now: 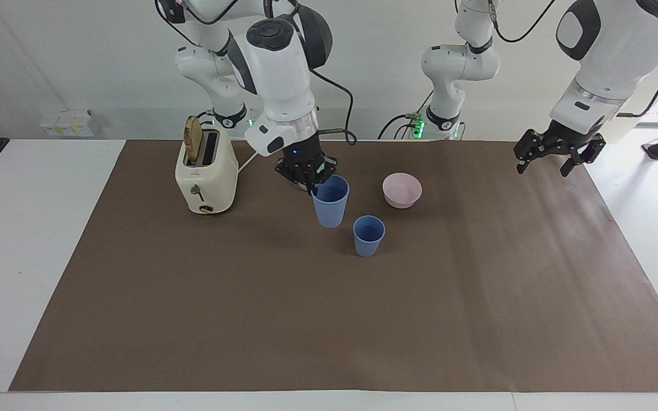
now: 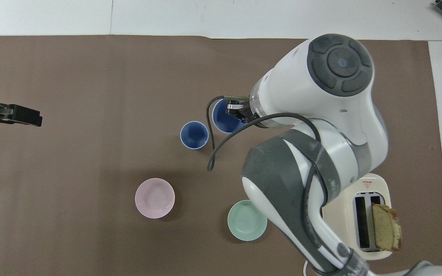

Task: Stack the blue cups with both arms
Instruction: 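Lift the blue cup with the right gripper over the center cup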

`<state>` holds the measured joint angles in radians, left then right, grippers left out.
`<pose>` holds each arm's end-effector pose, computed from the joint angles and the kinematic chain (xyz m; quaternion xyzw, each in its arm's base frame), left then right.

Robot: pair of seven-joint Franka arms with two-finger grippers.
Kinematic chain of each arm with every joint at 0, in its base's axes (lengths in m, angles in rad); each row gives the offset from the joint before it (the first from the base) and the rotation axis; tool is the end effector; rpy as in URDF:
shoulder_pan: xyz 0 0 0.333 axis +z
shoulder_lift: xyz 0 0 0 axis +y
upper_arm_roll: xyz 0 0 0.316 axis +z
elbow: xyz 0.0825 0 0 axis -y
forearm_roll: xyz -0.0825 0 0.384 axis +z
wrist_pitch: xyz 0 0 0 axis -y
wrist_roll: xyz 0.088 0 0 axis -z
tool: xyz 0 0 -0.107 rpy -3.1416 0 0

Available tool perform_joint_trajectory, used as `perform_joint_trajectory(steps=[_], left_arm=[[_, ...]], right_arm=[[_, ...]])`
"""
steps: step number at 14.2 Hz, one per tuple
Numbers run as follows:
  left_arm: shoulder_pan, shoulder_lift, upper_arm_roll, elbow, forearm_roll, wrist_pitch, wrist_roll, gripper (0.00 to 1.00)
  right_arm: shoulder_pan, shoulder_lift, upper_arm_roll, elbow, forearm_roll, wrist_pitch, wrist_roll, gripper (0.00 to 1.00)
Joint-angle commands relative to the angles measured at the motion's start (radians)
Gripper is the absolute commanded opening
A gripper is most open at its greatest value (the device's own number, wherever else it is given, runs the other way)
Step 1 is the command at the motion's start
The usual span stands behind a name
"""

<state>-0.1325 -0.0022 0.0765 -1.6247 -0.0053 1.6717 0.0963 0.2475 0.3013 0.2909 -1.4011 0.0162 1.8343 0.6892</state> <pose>0.5618 -0.0320 0.6092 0.9968 -0.0758 0.0246 0.0022 0.5820 0.3175 0.5544 -0.9924 0.0858 -0.0301 0.0824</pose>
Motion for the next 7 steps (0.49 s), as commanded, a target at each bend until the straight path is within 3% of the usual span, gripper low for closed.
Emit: perform_joint_trajectory(steps=[1, 4, 7], left_arm=[[0.011, 0.002, -0.007, 0.017, 0.016, -0.02, 0.014, 1.0], [0.011, 0.002, -0.007, 0.016, 0.015, -0.017, 0.013, 1.0], [0.013, 0.002, -0.007, 0.017, 0.014, -0.013, 0.011, 1.0]], right_arm=[[0.029, 0.051, 0.002, 0.062, -0.004, 0.026, 0.062, 0.0], [0.126, 0.103, -0.013, 0.089, -0.025, 0.034, 0.169, 0.0], [0.142, 0.124, -0.009, 0.088, -0.053, 0.036, 0.205, 0.0]])
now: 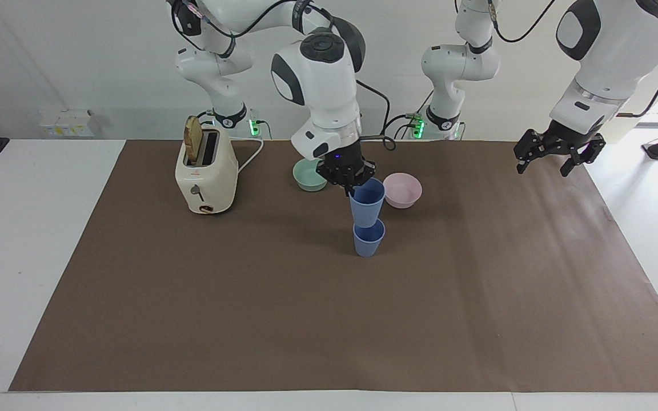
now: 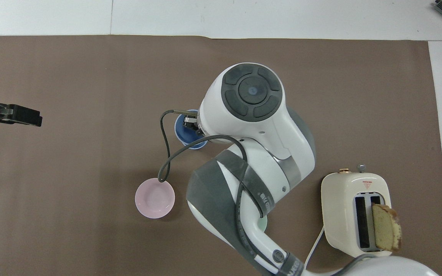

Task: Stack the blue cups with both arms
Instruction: 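Lift the blue cup with the right gripper over the center cup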

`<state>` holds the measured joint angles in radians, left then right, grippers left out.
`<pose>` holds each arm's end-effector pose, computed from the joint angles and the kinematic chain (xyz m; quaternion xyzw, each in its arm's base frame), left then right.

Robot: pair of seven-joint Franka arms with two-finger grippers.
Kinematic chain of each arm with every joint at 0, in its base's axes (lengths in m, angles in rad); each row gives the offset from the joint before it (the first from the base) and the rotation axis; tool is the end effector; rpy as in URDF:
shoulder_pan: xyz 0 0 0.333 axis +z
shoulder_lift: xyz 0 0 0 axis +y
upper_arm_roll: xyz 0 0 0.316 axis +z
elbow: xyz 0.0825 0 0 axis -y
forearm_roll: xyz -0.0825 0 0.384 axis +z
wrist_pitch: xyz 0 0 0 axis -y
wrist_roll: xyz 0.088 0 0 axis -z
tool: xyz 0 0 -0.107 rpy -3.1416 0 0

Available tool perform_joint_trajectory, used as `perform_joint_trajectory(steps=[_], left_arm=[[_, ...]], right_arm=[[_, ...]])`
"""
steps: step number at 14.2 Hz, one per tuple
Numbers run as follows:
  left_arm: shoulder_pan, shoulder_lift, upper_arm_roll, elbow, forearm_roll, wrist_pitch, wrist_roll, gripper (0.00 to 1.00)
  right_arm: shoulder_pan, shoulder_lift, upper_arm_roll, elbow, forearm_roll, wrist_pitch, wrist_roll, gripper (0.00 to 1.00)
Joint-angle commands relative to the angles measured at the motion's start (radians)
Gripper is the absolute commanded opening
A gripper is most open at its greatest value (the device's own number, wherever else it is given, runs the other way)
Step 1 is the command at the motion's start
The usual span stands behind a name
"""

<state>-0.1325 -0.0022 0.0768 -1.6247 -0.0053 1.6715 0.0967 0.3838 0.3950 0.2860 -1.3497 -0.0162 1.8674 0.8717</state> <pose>0.5618 -0.0318 0.6092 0.9968 -0.0759 0.0245 0.0022 0.5613 0.3984 0.5211 -0.9902 0.1127 -0.0177 0.0808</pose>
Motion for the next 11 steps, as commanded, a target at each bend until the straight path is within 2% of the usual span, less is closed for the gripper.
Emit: perform_joint_trajectory(steps=[1, 7, 9, 11], left_arm=[[0.013, 0.002, -0.008, 0.016, 0.014, -0.013, 0.011, 1.0], [0.013, 0.002, -0.008, 0.017, 0.014, -0.013, 0.011, 1.0], [0.013, 0.002, -0.008, 0.016, 0.014, -0.013, 0.011, 1.0], [0.013, 0.002, -0.008, 0.016, 0.014, -0.013, 0.011, 1.0]], right_arm=[[0.01, 0.037, -0.005, 0.032, -0.022, 0.002, 0.023, 0.0], [-0.005, 0.048, -0.002, 0.02, -0.024, 0.007, 0.021, 0.0], [0.001, 0.051, -0.002, -0.011, -0.021, 0.07, 0.023, 0.0], [-0.003, 0.054, -0.002, -0.011, -0.022, 0.076, 0.021, 0.0]])
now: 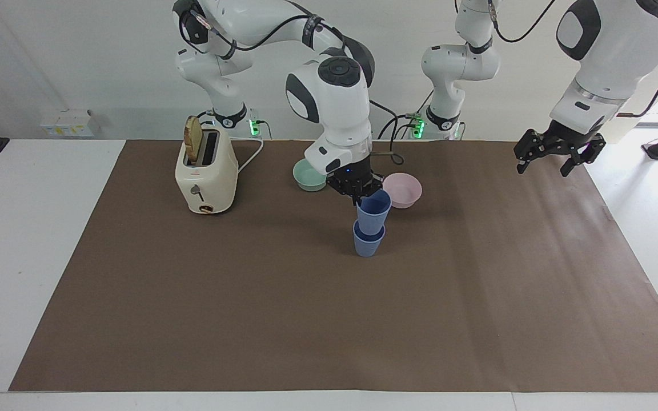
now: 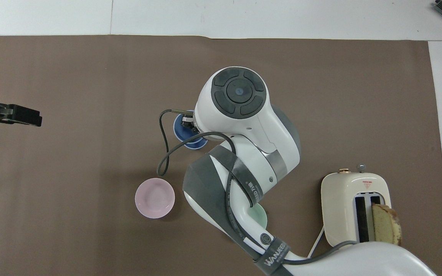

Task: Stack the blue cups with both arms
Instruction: 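Lower the held cup into the center blue cup and open the right gripper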

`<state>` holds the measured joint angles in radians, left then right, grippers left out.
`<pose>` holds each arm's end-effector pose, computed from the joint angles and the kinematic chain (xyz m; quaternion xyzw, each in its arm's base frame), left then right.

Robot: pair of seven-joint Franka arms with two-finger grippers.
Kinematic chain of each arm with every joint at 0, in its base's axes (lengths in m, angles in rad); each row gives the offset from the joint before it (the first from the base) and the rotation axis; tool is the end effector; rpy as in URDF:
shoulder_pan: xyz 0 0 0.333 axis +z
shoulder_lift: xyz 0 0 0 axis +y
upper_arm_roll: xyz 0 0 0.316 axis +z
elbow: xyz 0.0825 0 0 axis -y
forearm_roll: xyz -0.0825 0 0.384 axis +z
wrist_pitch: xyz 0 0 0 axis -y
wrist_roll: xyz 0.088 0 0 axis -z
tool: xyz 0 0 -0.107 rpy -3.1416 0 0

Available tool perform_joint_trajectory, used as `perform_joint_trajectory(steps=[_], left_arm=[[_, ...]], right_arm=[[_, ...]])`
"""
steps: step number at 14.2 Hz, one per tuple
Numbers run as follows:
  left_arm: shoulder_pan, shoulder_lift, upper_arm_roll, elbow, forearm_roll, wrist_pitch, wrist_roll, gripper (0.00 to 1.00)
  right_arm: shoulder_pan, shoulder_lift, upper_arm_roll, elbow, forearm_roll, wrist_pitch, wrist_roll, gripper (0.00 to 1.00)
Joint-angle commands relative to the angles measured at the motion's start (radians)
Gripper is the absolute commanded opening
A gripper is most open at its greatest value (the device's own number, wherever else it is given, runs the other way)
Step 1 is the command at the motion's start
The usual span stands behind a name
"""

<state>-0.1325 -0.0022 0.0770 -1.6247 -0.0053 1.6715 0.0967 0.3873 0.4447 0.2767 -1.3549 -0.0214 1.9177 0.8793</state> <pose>0.5618 -0.0317 0.6092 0.9968 -0.0758 0.0245 0.0022 0.5748 0.4015 0.4893 -0.9893 0.1208 -0.0149 0.0809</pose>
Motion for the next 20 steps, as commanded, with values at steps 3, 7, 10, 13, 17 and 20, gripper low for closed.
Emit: perform_joint_trajectory(steps=[3, 7, 10, 13, 17, 20], left_arm=[[0.013, 0.002, -0.008, 0.016, 0.014, -0.013, 0.011, 1.0], [0.013, 0.002, -0.008, 0.017, 0.014, -0.013, 0.011, 1.0], [0.013, 0.002, -0.008, 0.017, 0.014, -0.013, 0.011, 1.0], [0.013, 0.002, -0.008, 0.016, 0.014, -0.013, 0.011, 1.0], [0.013, 0.002, -0.008, 0.016, 0.014, -0.013, 0.011, 1.0], [0.013, 0.002, -0.008, 0.016, 0.014, -0.013, 0.011, 1.0]], right_arm=[[-0.002, 0.019, 0.006, -0.015, -0.029, 0.026, 0.017, 0.0], [-0.002, 0.026, 0.006, -0.035, -0.046, 0.037, 0.017, 0.0], [-0.007, 0.029, 0.006, -0.081, -0.048, 0.101, 0.018, 0.0], [-0.008, 0.046, 0.004, -0.099, -0.049, 0.139, 0.018, 0.0], [-0.01, 0.046, 0.006, -0.102, -0.046, 0.136, 0.018, 0.58], [-0.004, 0.045, 0.002, -0.098, -0.072, 0.116, 0.023, 1.0]])
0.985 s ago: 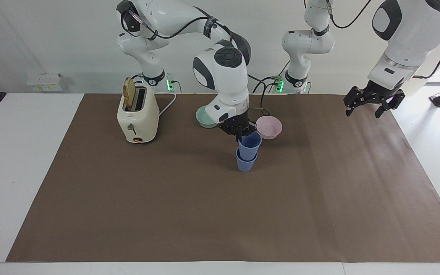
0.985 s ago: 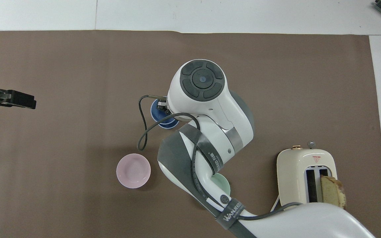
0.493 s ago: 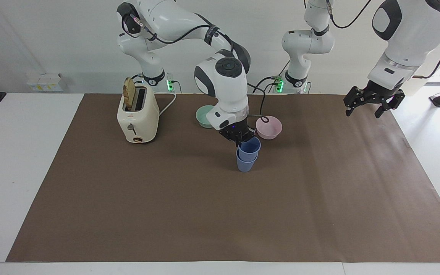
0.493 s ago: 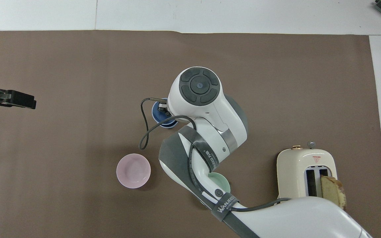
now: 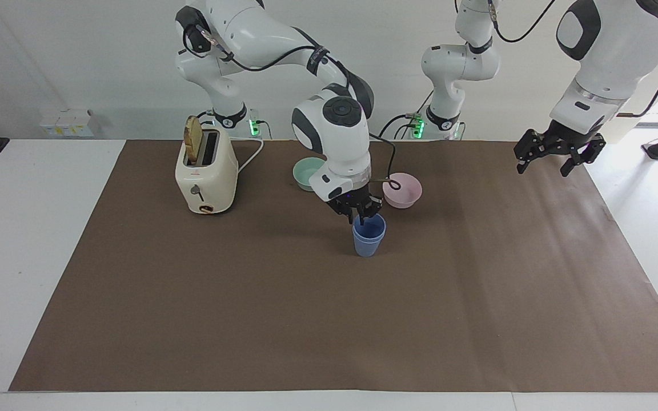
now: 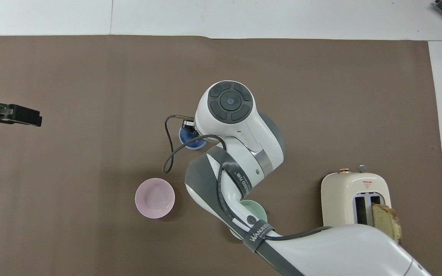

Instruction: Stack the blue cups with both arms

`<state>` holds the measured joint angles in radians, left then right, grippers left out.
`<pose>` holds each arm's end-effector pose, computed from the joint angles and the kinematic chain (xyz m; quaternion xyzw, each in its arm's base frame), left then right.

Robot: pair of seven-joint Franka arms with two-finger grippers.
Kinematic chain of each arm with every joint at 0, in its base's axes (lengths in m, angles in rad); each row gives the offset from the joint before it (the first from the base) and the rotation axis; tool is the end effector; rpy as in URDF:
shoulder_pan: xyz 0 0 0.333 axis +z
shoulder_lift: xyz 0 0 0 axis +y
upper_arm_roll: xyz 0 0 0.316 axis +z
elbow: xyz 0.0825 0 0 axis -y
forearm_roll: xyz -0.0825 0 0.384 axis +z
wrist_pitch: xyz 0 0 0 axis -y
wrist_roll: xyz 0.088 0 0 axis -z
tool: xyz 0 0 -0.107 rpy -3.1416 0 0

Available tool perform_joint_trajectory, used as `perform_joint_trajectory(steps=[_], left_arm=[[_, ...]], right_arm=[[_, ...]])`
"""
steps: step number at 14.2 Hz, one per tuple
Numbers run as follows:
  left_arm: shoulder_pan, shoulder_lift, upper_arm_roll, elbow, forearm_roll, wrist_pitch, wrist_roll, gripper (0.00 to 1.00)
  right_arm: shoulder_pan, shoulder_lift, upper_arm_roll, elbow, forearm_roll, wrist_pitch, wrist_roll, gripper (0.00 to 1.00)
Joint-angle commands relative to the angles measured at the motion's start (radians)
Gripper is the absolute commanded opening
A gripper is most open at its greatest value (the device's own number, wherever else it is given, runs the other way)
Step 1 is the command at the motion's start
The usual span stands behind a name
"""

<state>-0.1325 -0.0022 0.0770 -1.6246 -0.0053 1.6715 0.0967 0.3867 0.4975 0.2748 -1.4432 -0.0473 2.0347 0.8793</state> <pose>0.5618 -0.0317 0.6092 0.9968 -0.0758 0.0246 0.0022 0.5802 0.4051 0.4213 -0.9905 0.1185 -0.0108 0.0693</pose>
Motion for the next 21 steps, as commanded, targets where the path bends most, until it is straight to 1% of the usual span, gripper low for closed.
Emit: perform_joint_trajectory(steps=[1, 3, 4, 5, 7, 11, 14, 17, 20, 21], left_arm=[[0.013, 0.002, -0.008, 0.016, 0.014, -0.013, 0.011, 1.0], [0.013, 0.002, -0.008, 0.017, 0.014, -0.013, 0.011, 1.0], [0.013, 0.002, -0.008, 0.016, 0.014, -0.013, 0.011, 1.0], [0.013, 0.002, -0.008, 0.016, 0.014, -0.013, 0.011, 1.0], [0.013, 0.002, -0.008, 0.016, 0.014, -0.013, 0.011, 1.0], [0.013, 0.002, -0.008, 0.017, 0.014, -0.013, 0.011, 1.0], [0.013, 0.002, -0.008, 0.016, 0.014, -0.013, 0.011, 1.0], [0.013, 0.002, -0.008, 0.016, 0.014, -0.013, 0.011, 1.0], [0.013, 0.002, -0.008, 0.016, 0.014, -0.013, 0.011, 1.0], [0.013, 0.002, -0.008, 0.016, 0.014, -0.013, 0.011, 1.0]], right_arm=[[0.001, -0.01, 0.004, -0.003, -0.074, -0.02, 0.021, 1.0], [-0.018, -0.019, 0.004, 0.038, -0.098, -0.115, 0.007, 1.0], [-0.063, -0.031, 0.012, 0.067, -0.094, -0.157, -0.017, 1.0], [-0.096, -0.055, 0.017, 0.081, -0.091, -0.198, -0.076, 1.0], [-0.114, -0.098, 0.006, 0.084, -0.094, -0.279, -0.188, 1.0], [-0.21, -0.146, 0.01, 0.112, -0.091, -0.402, -0.371, 1.0], [-0.288, -0.221, 0.014, 0.112, -0.08, -0.473, -0.528, 1.0], [-0.333, -0.284, 0.012, 0.112, -0.077, -0.544, -0.588, 1.0], [-0.387, -0.332, 0.01, 0.11, -0.068, -0.567, -0.631, 1.0], [-0.409, -0.349, 0.004, 0.107, -0.037, -0.567, -0.643, 1.0]])
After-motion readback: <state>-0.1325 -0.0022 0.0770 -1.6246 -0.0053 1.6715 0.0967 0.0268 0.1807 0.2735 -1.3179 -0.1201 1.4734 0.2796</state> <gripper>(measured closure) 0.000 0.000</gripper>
